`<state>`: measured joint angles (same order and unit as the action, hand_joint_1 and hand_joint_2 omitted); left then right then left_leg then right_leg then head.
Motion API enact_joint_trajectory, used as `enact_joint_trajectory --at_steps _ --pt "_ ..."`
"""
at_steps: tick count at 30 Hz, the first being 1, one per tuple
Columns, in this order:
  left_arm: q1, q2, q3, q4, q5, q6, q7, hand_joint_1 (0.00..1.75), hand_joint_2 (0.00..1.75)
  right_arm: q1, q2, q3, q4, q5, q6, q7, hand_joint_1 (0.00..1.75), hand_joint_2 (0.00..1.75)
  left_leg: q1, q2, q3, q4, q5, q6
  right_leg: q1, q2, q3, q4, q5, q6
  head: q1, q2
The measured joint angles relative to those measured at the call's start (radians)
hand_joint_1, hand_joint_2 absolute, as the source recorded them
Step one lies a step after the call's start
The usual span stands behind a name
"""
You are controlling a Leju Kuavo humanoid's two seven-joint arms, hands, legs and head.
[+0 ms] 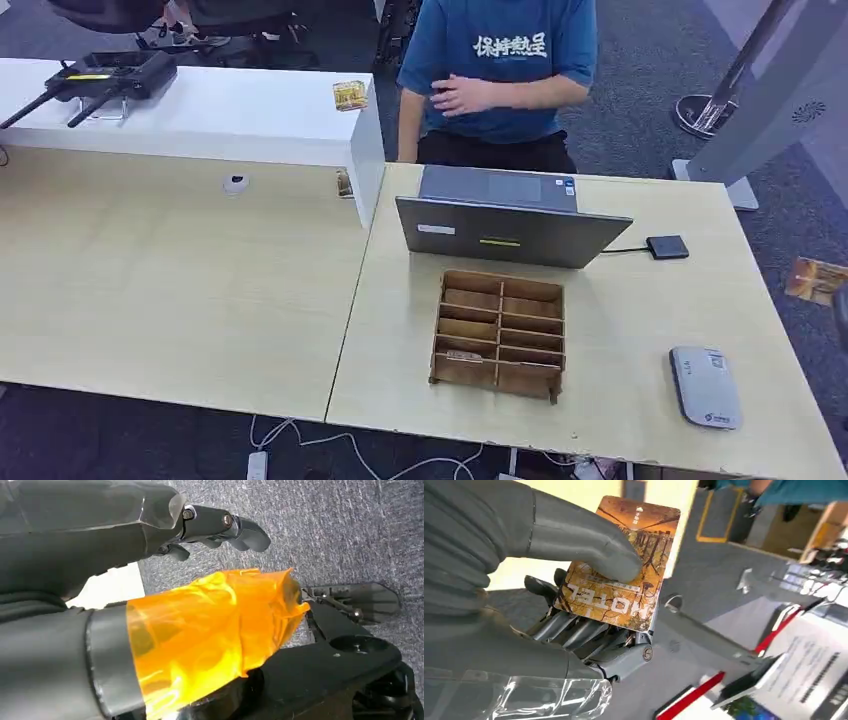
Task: Pass the card to the sensor for recognition and then transmit it.
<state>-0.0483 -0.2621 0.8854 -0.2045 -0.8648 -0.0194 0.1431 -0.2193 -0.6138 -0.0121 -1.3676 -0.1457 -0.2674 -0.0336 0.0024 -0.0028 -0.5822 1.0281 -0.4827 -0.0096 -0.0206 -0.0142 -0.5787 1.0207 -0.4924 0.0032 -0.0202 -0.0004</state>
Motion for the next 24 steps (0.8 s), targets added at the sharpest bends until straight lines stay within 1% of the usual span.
enact_joint_trajectory --at_steps 6,12,17,24 --pt "0.0 -0.002 0.014 0.0 0.006 0.004 -0.003 0.0 0.0 0.106 -0.01 -0.088 -0.008 0.0 0.012 0.0 1.75 1.75 0.0 0.001 0.001 0.0 0.0 0.0 0.0 0.001 0.0 0.0 0.0 0.0 0.0 0.0" --pt "-0.001 -0.005 0.016 0.0 0.009 0.009 -0.007 0.0 0.0 0.196 -0.003 -0.15 -0.01 0.005 0.039 -0.007 1.75 1.75 0.0 0.001 0.0 0.0 0.0 0.0 0.0 0.001 0.0 0.0 0.0 0.0 0.0 0.0" --pt "-0.001 -0.006 0.017 0.0 0.006 0.012 -0.007 0.0 0.0 0.222 0.007 -0.171 -0.01 0.022 0.058 -0.007 1.75 1.75 0.0 0.002 0.0 0.0 0.0 0.0 0.0 0.001 0.0 0.0 0.0 0.0 0.0 0.0" --pt "-0.001 -0.008 0.021 0.0 -0.002 0.017 -0.007 0.0 0.0 0.221 0.038 -0.166 -0.002 0.062 0.076 -0.006 1.75 1.75 0.0 0.002 0.0 0.0 0.0 0.0 0.0 0.001 0.0 0.0 0.0 0.0 0.0 0.0"
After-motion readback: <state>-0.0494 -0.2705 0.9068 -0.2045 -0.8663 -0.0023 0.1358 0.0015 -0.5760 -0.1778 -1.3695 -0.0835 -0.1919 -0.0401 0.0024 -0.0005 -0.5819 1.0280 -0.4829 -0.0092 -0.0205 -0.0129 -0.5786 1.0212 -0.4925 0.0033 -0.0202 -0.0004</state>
